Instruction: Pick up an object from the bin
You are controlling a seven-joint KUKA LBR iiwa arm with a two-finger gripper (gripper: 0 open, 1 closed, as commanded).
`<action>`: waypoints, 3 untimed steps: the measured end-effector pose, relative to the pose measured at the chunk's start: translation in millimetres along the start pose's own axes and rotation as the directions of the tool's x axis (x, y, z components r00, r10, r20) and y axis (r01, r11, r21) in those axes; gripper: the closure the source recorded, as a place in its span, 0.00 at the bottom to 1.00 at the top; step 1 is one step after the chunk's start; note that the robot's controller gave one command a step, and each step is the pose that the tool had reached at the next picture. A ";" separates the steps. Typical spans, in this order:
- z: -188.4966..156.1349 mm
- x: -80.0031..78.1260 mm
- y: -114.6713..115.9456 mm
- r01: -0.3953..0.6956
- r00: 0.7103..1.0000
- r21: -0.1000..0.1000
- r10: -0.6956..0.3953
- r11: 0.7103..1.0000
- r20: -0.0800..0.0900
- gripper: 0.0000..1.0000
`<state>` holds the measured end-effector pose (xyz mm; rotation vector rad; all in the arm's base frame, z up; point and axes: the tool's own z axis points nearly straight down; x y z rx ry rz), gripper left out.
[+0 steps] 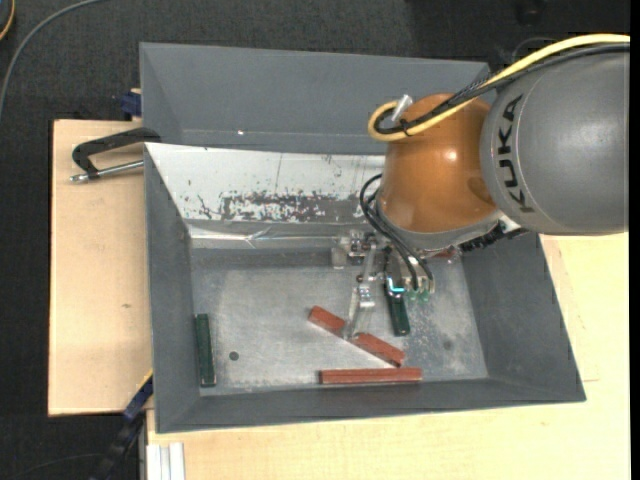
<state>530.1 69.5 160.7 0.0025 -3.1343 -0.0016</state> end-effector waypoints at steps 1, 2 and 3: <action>93.1 17.6 -23.2 -0.222 0.975 0.000 0.222 0.975 0.000 0.00; 59.8 36.2 -5.7 -0.385 0.923 -0.004 0.385 0.923 0.005 0.00; 60.6 36.2 -14.2 -0.576 0.818 -0.005 0.576 0.818 0.006 0.00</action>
Offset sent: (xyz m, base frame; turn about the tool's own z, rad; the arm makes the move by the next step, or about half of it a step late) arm -0.0168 -0.0237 -0.0907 0.2239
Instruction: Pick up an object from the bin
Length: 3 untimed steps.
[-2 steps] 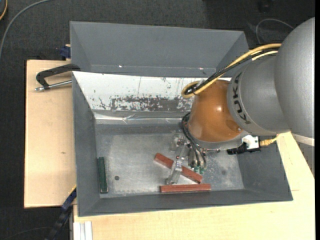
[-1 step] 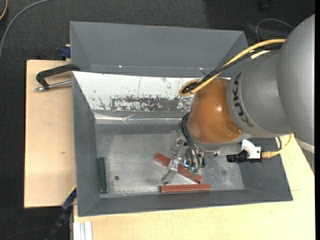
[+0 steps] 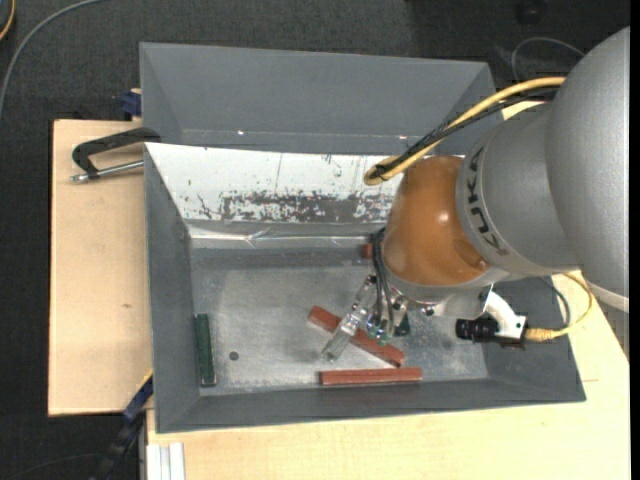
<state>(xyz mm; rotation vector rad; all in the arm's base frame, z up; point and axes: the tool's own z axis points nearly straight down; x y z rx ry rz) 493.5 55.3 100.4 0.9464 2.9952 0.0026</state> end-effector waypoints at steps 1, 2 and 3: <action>30.2 -2.4 -6.5 -0.141 0.990 0.002 0.141 0.990 -0.003 0.00; 30.0 -1.9 -5.7 -0.140 0.990 0.002 0.140 0.990 -0.003 0.00; 29.3 -3.1 -5.2 -0.140 0.990 -0.001 0.140 0.990 0.001 1.00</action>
Offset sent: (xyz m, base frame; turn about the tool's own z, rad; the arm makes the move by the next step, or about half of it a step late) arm -0.0016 -0.0078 -0.0304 0.1441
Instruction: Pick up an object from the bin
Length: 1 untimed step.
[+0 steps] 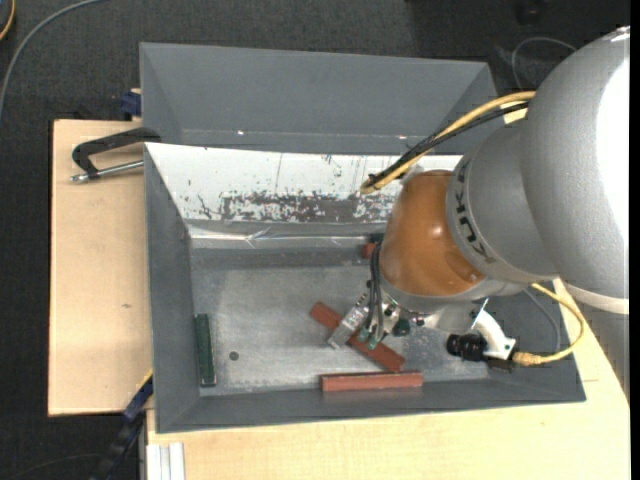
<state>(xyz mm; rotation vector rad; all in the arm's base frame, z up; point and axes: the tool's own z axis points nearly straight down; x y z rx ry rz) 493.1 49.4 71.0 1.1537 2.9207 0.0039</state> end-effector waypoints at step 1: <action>-33.1 -0.6 1.7 0.002 1.000 -0.003 -0.002 1.000 0.004 1.00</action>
Offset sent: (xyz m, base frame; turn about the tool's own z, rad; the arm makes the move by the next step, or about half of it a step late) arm 0.0000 0.0001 0.0310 0.0000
